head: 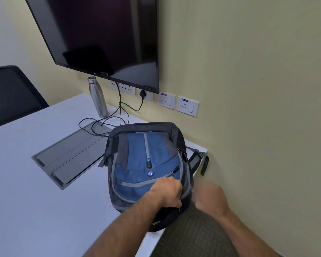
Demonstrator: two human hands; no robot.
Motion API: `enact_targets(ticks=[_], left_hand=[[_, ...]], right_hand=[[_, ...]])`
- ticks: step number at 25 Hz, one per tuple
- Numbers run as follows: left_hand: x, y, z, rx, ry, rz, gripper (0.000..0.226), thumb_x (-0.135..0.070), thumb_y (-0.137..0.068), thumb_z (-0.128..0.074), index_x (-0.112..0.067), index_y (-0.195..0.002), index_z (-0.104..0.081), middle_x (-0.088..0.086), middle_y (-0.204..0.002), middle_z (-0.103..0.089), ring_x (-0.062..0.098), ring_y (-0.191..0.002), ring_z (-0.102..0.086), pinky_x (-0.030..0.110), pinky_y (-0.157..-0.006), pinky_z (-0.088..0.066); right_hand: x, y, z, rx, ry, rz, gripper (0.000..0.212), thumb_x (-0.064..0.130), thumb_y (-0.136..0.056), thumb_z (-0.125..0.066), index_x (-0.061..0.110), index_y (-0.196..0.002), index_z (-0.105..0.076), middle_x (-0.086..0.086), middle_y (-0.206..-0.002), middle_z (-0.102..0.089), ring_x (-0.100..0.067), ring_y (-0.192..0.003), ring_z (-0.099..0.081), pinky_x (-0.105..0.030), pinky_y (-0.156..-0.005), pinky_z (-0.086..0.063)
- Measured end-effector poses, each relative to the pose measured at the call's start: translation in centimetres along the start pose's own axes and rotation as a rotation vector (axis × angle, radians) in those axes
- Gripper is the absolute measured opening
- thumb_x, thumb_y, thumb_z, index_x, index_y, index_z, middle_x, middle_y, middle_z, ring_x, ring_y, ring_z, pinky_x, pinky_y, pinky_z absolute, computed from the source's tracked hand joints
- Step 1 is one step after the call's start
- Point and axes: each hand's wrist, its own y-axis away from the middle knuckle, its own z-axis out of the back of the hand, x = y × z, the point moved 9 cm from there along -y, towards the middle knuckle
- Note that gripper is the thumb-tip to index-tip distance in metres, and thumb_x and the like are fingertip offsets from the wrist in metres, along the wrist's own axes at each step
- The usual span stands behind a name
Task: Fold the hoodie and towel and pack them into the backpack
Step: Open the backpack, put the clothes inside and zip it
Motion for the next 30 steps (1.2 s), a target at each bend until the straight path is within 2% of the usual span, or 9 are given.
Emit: enact_targets(ticks=[4, 8, 12, 16, 18, 21, 27, 30], left_hand=[[1.3, -0.5, -0.3, 0.082, 0.186, -0.025, 0.014, -0.029, -0.074, -0.076, -0.019, -0.084, -0.072, -0.003, -0.086, -0.073, 0.017, -0.086, -0.066, 0.038, -0.082, -0.057], [2.2, -0.6, -0.3, 0.148, 0.267, -0.065, 0.011, -0.023, -0.072, -0.078, -0.019, -0.081, -0.073, -0.007, -0.080, -0.073, 0.010, -0.079, -0.065, 0.035, -0.080, -0.058], [2.1, -0.6, -0.1, 0.167, 0.293, -0.103, 0.010, -0.021, -0.073, -0.079, -0.019, -0.081, -0.075, -0.015, -0.067, -0.062, 0.002, -0.064, -0.055, 0.028, -0.072, -0.053], [2.1, -0.7, -0.1, 0.187, 0.330, -0.140, 0.010, -0.019, -0.075, -0.080, -0.018, -0.084, -0.075, -0.014, -0.069, -0.062, 0.000, -0.063, -0.053, 0.025, -0.068, -0.049], [2.1, -0.6, -0.2, 0.198, 0.341, -0.146, 0.010, -0.019, -0.077, -0.080, -0.016, -0.085, -0.076, -0.014, -0.070, -0.061, -0.001, -0.063, -0.053, 0.022, -0.066, -0.046], [2.3, -0.5, -0.2, 0.193, 0.348, -0.131, 0.011, -0.020, -0.076, -0.081, -0.016, -0.085, -0.076, -0.014, -0.068, -0.061, 0.000, -0.062, -0.053, 0.025, -0.068, -0.049], [2.3, -0.2, -0.1, 0.178, 0.307, -0.126, 0.012, -0.023, -0.075, -0.081, -0.018, -0.085, -0.075, -0.015, -0.069, -0.062, 0.003, -0.066, -0.055, 0.032, -0.075, -0.055], [2.2, 0.0, -0.5, 0.167, 0.259, -0.119, 0.012, -0.025, -0.075, -0.080, -0.019, -0.085, -0.074, -0.012, -0.075, -0.066, 0.008, -0.076, -0.060, 0.032, -0.074, -0.053]], right_hand=[[-1.7, -3.8, 0.6, 0.020, 0.111, -0.053, 0.026, 0.010, -0.057, -0.086, 0.017, -0.060, -0.061, 0.005, -0.052, -0.055, -0.016, -0.044, -0.052, -0.024, -0.040, -0.037], [-3.3, -7.2, -0.3, 0.046, 0.191, -0.109, 0.029, 0.013, -0.056, -0.089, 0.015, -0.058, -0.060, 0.001, -0.050, -0.056, -0.021, -0.043, -0.055, -0.027, -0.036, -0.040], [-4.7, -10.2, -2.2, 0.128, 0.263, -0.167, 0.021, 0.012, -0.063, -0.085, 0.012, -0.061, -0.064, -0.006, -0.053, -0.060, -0.029, -0.047, -0.059, -0.031, -0.040, -0.045], [-5.2, -12.6, -3.2, 0.150, 0.306, -0.157, 0.032, 0.005, -0.047, -0.089, 0.010, -0.054, -0.059, -0.007, -0.044, -0.053, -0.028, -0.037, -0.054, -0.027, -0.035, -0.038], [-5.4, -13.6, -3.5, 0.163, 0.338, -0.155, 0.025, 0.006, -0.054, -0.086, 0.010, -0.060, -0.062, -0.007, -0.048, -0.057, -0.029, -0.043, -0.058, -0.026, -0.039, -0.036], [-5.9, -14.6, -4.5, 0.216, 0.404, -0.176, 0.004, 0.015, -0.080, -0.069, 0.013, -0.081, -0.066, -0.005, -0.068, -0.066, -0.030, -0.065, -0.064, -0.027, -0.051, -0.034], [-6.1, -15.6, -5.4, 0.297, 0.434, -0.202, 0.013, 0.023, -0.094, -0.050, 0.017, -0.096, -0.061, 0.000, -0.085, -0.068, -0.025, -0.079, -0.065, -0.028, -0.055, -0.035], [-6.3, -14.8, -5.8, 0.318, 0.287, -0.230, 0.015, 0.027, -0.094, -0.051, 0.018, -0.099, -0.062, -0.002, -0.090, -0.070, -0.028, -0.084, -0.066, -0.031, -0.061, -0.041]])
